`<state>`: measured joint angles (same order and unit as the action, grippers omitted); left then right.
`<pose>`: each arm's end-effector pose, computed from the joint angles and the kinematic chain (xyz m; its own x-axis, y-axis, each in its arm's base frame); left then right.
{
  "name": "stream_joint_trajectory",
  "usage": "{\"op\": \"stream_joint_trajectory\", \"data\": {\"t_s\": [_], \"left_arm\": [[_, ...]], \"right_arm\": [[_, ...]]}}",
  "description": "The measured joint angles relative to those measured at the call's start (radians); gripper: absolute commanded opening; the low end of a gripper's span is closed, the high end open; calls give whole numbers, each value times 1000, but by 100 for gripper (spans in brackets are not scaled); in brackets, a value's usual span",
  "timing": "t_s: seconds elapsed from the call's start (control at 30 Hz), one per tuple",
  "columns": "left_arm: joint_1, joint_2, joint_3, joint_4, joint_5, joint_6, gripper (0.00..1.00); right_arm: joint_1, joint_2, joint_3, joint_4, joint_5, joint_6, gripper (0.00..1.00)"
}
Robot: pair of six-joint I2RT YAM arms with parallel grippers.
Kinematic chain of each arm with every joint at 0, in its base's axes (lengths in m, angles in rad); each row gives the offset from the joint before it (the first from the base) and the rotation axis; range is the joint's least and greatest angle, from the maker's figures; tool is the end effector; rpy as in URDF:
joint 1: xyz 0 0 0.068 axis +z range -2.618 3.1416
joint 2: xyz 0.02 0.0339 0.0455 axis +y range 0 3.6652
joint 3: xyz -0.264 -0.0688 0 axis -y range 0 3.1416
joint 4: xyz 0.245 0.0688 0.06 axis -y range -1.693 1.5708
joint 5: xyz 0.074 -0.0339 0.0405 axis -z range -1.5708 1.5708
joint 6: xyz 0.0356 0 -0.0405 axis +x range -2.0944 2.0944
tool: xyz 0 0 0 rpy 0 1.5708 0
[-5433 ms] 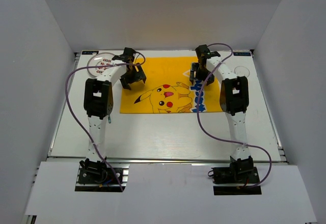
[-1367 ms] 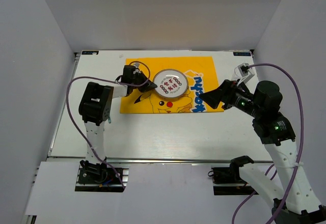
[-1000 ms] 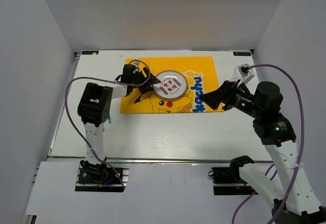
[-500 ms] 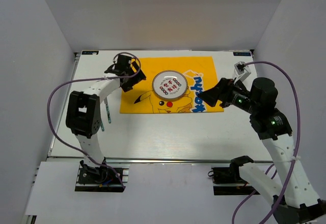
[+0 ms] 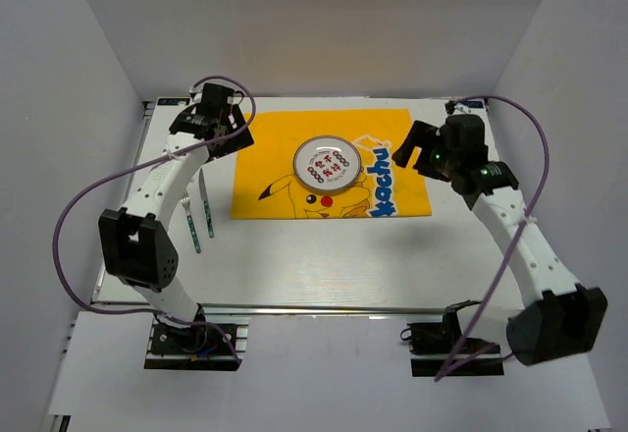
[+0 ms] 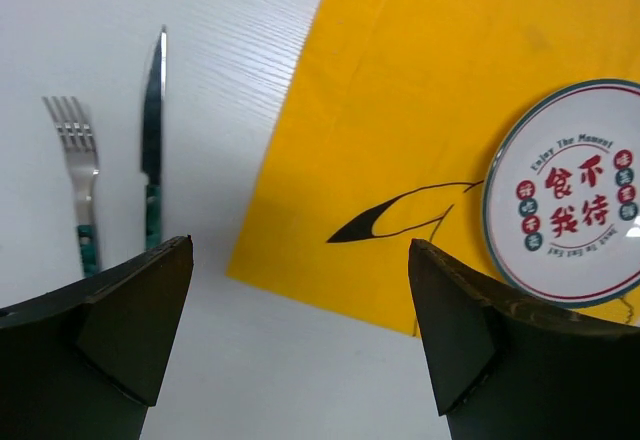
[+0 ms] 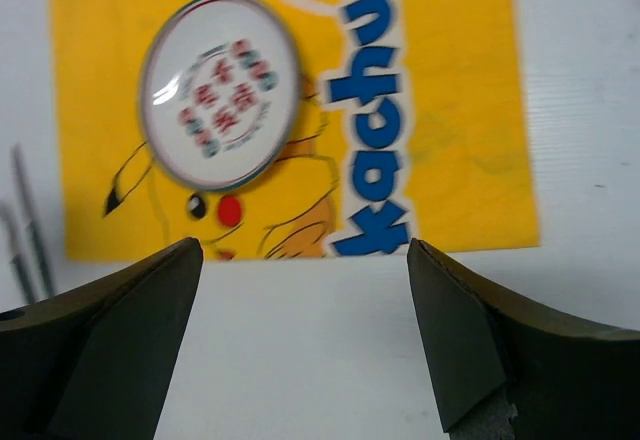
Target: Set the dinner table for one person
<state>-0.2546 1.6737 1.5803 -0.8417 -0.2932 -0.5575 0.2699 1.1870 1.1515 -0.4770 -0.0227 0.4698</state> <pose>0.3518 -0.0809 0.3260 -0.7005 -0.3411 -0.6269 -0.3483 0.9301 -0.1168 0.2539 0.0711 0.3558 -0.5507 0.3172 -0.7721 -0.0407 0.9136 0.4045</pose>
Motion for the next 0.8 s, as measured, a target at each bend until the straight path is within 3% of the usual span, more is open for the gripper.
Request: {"op": "stream_joint_trajectory", "data": {"t_s": [0.17,0.4,0.67,0.8], "left_arm": [[0,-172,-169,0,-50,45,98],[0,-391,-360,39,-119,50,98],[0,-485,-465,87,-128,53,98],[-5,-486,-467,110,-113,56,98]], "right_arm": [[-92,156,70,-39,142,48,89],[-217,425,449,-76,199,55,89],[-369,685,741,-163,317,63,87],[-415,801,782,-195,346,64,83]]}}
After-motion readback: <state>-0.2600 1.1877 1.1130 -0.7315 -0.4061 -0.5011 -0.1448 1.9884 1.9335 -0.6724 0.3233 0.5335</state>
